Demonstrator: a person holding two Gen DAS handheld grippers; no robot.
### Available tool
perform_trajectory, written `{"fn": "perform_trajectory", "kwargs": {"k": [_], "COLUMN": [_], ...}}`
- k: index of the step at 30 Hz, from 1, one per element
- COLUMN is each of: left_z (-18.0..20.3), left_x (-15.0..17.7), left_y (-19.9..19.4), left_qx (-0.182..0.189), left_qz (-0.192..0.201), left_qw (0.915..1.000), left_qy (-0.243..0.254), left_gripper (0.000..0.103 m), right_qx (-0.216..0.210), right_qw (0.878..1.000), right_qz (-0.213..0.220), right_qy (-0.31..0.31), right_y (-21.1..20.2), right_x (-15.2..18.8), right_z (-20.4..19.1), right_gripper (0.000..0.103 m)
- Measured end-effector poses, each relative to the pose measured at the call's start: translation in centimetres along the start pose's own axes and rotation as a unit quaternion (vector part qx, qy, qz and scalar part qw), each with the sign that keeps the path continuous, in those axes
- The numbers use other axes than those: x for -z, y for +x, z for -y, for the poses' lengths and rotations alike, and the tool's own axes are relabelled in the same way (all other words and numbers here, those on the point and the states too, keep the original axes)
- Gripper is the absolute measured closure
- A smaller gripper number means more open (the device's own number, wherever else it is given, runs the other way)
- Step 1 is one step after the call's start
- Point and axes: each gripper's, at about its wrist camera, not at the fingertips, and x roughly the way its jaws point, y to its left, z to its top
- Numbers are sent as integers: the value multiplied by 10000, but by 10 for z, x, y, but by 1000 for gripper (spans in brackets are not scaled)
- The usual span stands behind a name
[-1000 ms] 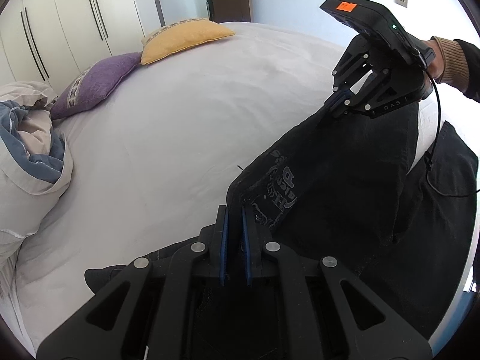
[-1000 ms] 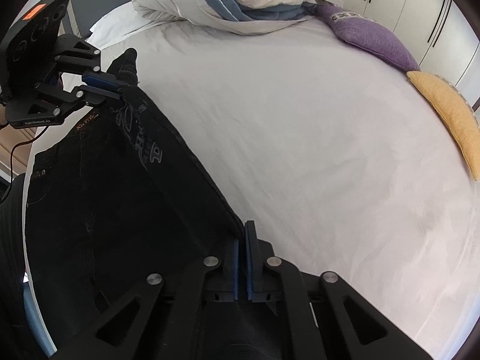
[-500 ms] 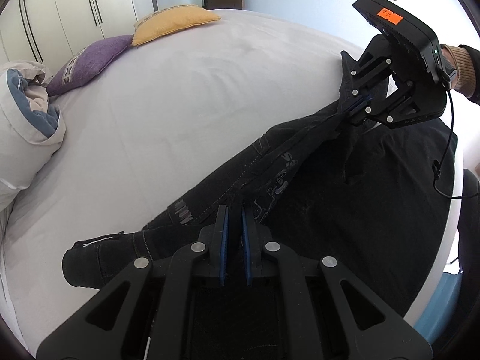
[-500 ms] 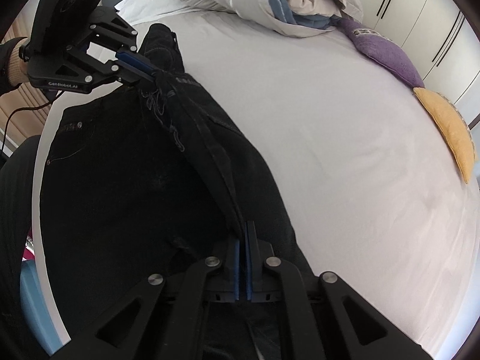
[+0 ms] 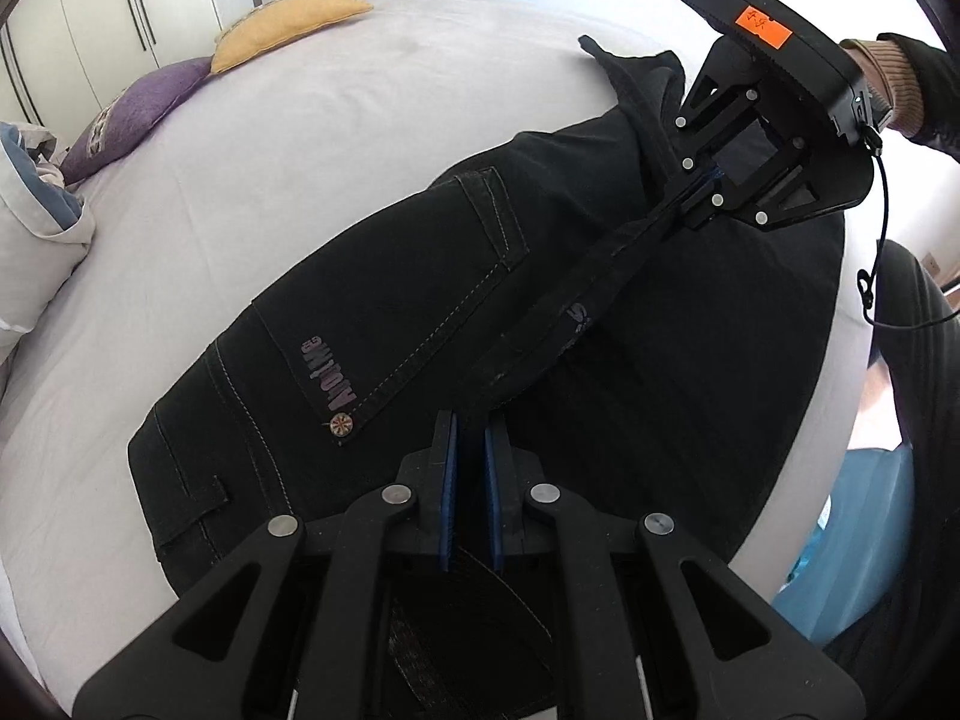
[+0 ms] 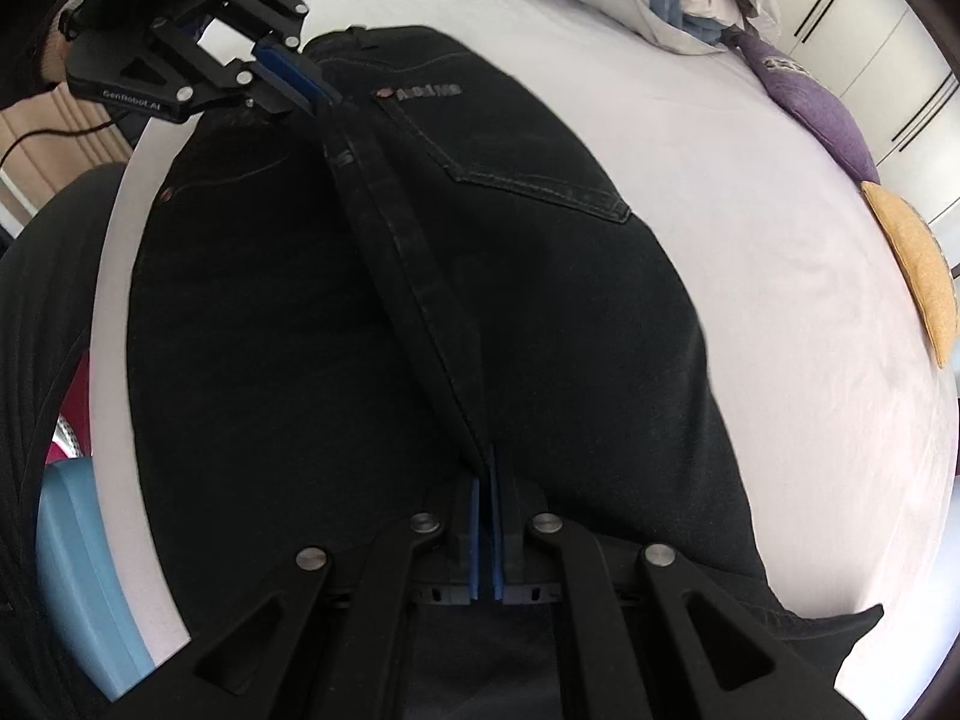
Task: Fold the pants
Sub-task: 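Lift the waistband with both grippers and fold it over toward the leg hems, then lower the folded waistband onto the jeans and open both grippers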
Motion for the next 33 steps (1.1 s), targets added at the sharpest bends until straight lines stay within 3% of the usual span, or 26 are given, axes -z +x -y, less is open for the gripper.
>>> {"fn": "perform_trajectory", "kwargs": {"k": [10, 14, 21, 33], "left_z": [43, 54, 57, 66], "left_x": [50, 66, 69, 80], "left_y": [-18, -23, -27, -29], "left_qx": [-112, -163, -46, 25], "left_qz": [-258, -311, -313, -403], "left_qw": [9991, 9981, 9979, 9964], "left_qy": [311, 510, 570, 742], "left_gripper": [96, 96, 96, 96], "right_qx": [114, 141, 369, 542], "right_qw": [9993, 9996, 9982, 9972], "right_qz": [-182, -152, -188, -256], "right_qy": [-314, -182, -429, -442], "right_y": [8, 5, -2, -3], "right_x": [9, 11, 14, 16], "right_z": [-58, -62, -94, -112], "right_gripper": [99, 99, 99, 99]}}
